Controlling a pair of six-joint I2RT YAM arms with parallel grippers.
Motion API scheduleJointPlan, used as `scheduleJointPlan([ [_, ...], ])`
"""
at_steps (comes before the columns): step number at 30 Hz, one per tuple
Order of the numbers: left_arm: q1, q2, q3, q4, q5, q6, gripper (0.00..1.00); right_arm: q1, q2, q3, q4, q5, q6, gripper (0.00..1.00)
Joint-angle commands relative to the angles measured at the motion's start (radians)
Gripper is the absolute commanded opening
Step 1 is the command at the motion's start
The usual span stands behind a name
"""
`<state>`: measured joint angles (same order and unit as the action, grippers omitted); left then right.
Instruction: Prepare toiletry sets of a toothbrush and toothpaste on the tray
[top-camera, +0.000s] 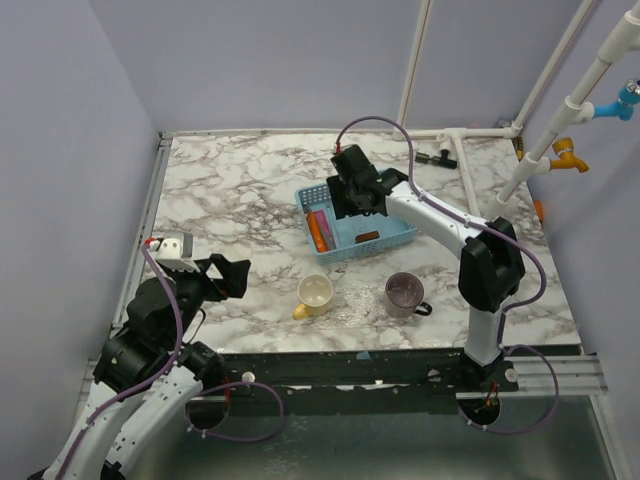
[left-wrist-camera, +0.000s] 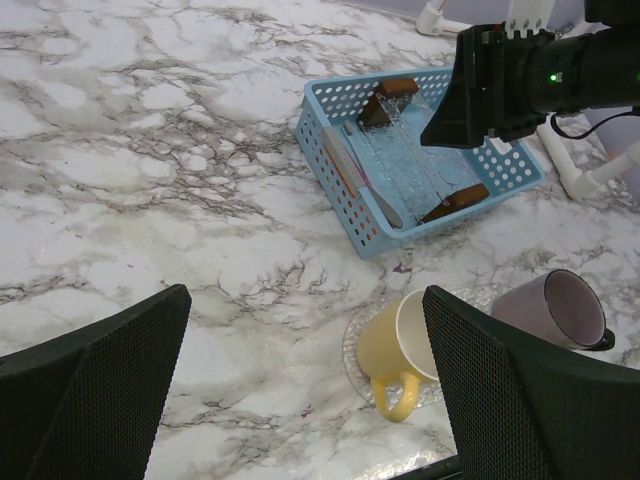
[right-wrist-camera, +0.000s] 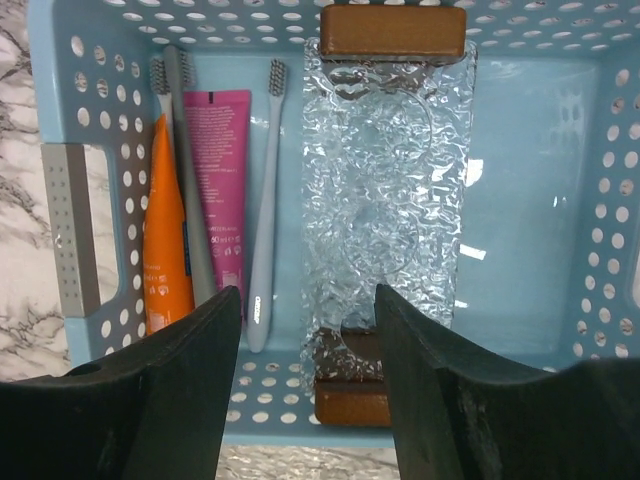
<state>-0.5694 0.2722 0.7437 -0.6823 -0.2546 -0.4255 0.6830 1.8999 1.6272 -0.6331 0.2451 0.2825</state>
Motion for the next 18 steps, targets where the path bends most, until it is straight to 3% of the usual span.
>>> scheduleJointPlan([
  [1, 0.007, 0.011, -0.003, 0.005, -0.012, 0.007, 0.99, -0.017, 0.048, 0.042, 0.028, -0.044, -0.023, 0.59],
  [18, 0.009, 0.019, -0.003, 0.003, -0.018, 0.008, 0.99, -0.042, 0.162, 0.091, 0.032, -0.062, -0.018, 0.55],
])
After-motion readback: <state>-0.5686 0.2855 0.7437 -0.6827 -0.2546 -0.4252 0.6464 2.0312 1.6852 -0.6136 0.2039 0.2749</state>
